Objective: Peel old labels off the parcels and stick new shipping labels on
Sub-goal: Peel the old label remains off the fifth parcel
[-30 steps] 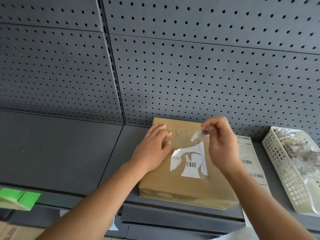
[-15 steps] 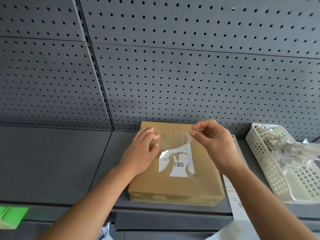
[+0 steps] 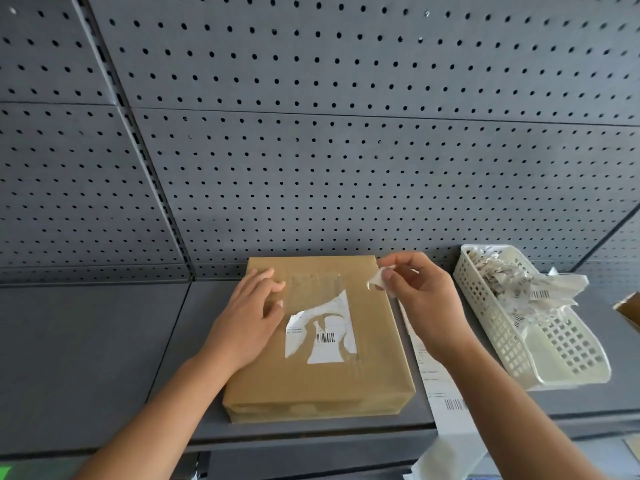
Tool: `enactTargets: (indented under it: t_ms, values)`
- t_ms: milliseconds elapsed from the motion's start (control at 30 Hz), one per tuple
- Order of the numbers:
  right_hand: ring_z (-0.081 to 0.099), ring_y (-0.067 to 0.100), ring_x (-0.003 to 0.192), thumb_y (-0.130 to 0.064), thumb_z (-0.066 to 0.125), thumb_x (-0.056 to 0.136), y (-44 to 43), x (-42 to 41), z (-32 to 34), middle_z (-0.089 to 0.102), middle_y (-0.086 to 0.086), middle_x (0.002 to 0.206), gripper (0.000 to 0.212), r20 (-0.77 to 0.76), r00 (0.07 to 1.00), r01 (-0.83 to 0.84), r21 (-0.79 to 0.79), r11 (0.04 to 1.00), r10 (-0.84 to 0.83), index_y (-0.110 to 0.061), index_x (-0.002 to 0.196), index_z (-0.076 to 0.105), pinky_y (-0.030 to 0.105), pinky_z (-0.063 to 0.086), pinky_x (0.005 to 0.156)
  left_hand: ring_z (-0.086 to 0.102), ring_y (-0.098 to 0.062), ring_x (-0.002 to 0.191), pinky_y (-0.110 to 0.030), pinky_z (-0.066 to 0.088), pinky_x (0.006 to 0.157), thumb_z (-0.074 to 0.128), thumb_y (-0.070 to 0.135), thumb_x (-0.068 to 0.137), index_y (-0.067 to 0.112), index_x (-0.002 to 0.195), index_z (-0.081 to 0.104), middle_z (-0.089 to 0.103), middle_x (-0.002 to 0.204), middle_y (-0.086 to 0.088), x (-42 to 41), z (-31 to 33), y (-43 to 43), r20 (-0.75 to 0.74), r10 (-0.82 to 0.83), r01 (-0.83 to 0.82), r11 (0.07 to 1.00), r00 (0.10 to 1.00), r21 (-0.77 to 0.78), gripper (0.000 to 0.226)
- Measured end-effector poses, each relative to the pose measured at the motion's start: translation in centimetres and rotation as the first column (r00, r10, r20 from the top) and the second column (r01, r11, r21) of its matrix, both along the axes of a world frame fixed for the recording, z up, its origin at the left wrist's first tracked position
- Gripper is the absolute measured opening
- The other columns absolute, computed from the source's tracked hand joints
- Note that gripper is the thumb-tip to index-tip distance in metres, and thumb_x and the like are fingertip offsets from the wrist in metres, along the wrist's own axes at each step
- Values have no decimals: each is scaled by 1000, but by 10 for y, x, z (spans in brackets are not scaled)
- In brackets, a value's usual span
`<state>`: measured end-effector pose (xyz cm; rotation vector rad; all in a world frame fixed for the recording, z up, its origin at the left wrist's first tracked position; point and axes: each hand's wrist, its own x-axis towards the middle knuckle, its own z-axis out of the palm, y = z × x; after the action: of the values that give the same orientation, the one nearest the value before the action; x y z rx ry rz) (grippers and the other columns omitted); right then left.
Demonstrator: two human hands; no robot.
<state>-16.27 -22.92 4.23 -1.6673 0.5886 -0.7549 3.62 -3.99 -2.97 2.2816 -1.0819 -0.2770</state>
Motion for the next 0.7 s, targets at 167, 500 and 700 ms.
enactTargets:
  t_ms: [167, 500, 700]
  values:
    - [69, 11, 98, 0, 59, 96, -8, -14, 2, 73, -5, 109, 17, -18, 1000, 4, 61, 998, -3, -12, 95, 72, 20, 53, 83, 0, 5, 151, -44, 23, 122, 42, 41, 104, 37, 138, 49, 20, 161, 26, 3, -4, 0, 8, -2, 2, 1000, 1000, -19, 35]
    - [64, 22, 69, -7, 45, 104, -18, -43, 2, 64, 2, 69, 18, 22, 996, 89, 53, 995, -91, -12, 101, 62, 36, 58, 75, 3, 2, 151, -43, 18, 123, 42, 41, 103, 36, 141, 48, 21, 158, 27, 6, -6, 0, 15, -14, 14, 1000, 1000, -26, 39]
    - [58, 16, 78, -23, 63, 96, -29, -71, 1, 60, 3, 81, 12, 13, 994, 105, 82, 991, -106, -20, 108, 64, 37, 51, 82, 5, 2, 150, -48, 19, 123, 44, 41, 102, 34, 141, 49, 22, 157, 26, 5, -3, 0, 26, -15, 16, 1000, 1000, -25, 40]
